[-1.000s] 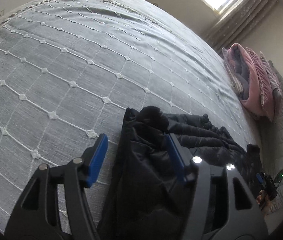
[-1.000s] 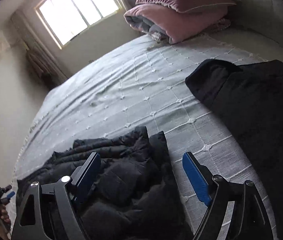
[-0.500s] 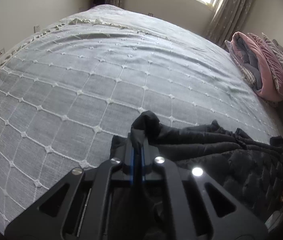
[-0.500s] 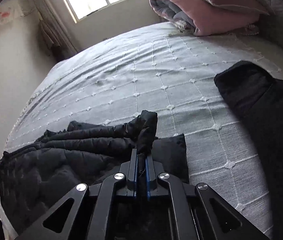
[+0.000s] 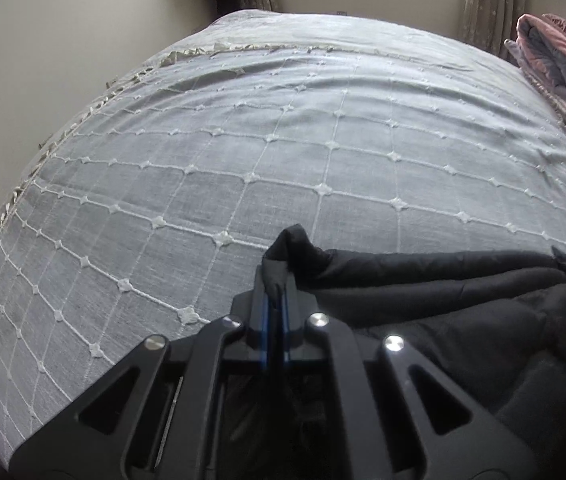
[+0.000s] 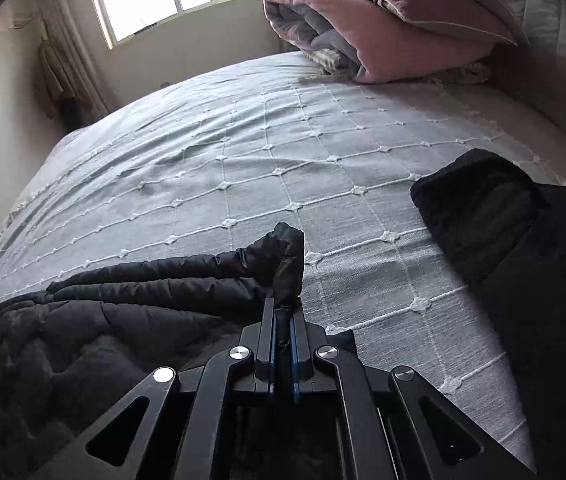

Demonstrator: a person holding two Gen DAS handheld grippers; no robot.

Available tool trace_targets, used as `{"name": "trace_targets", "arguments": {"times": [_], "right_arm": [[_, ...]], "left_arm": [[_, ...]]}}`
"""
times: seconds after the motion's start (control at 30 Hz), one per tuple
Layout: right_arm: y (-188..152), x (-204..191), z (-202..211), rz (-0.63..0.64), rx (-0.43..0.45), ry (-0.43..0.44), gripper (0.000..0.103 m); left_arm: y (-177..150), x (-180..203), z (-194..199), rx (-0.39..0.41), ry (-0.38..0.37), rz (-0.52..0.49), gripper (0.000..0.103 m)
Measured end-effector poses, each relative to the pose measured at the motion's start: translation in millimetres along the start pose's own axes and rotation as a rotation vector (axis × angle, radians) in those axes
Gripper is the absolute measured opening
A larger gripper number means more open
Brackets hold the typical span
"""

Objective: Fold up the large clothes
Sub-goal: 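Grasp the jacket hem with both grippers and fold it toward the collar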

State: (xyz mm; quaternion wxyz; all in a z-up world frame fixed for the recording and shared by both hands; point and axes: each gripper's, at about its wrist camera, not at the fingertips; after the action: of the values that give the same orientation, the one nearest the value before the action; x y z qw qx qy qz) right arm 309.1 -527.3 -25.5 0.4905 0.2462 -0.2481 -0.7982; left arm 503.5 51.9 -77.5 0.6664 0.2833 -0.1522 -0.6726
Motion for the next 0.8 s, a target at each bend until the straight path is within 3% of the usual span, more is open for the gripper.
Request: {"name": "trace_targets", "arguments": {"times": [0.17,0.27,0.33,0.43,0.53,0.57,0.63,0.67,0.73,0.8], "right_arm": [[-14.5,-6.8,-34.3,0.032,-0.058,-0.069,0.005],[-22.0,-2.5,-42.3,0.024,-0.059,-0.111,0.006],[-24.1,-3.0,-43.4,0.022,-0.059,-0.133,0.008],[-21.7,-8.4,-36.4,0.050,-0.067,-0.163,0.018],[-16.8,-3.1,-8.3,0.006,-0.060,-0.111,0.024],[-16.3,0.8,8.0,-0.023,-0.042,-0.097,0.032],[-19.3,7.0,39.2,-0.083,0.003,-0.076,0.058],[-22.8,8.1,57.9,-0.106,0.035,-0.059,0.076],[-32.8,4.8,91.9,-0.122,0.087,-0.024,0.081],[-47.6,-5.8,116.6,-0.109,0.074,0.007,0.082]], "left_arm": [[-14.5,9.7,-20.3,-0.033,0.005,-0.013,0.008],[-13.9,9.7,-19.8,-0.036,0.017,-0.015,0.015],[-13.0,4.4,-15.7,-0.031,0.021,0.002,0.023],[-9.1,-15.1,6.4,-0.005,0.024,0.046,0.050],[-4.2,-47.5,46.0,0.042,-0.004,0.127,0.053],[-5.3,-59.0,61.3,0.062,0.005,0.153,0.055],[-17.1,-78.0,96.2,0.104,-0.009,0.197,0.071],[-27.2,-83.4,115.6,0.122,-0.038,0.202,0.074],[-48.4,-81.4,145.4,0.150,-0.083,0.181,0.079],[-73.2,-72.3,168.5,0.147,-0.132,0.148,0.080]]}}
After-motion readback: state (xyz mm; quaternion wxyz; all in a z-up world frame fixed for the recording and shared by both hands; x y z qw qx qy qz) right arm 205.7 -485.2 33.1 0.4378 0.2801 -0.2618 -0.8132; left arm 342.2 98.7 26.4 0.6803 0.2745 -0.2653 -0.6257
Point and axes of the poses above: each gripper's, at about its wrist camera, not at the fingertips, and z roughly against the way its jaws point, x to its right, y to its top, and after that the axes turned 2 degrees about -z, right-handed
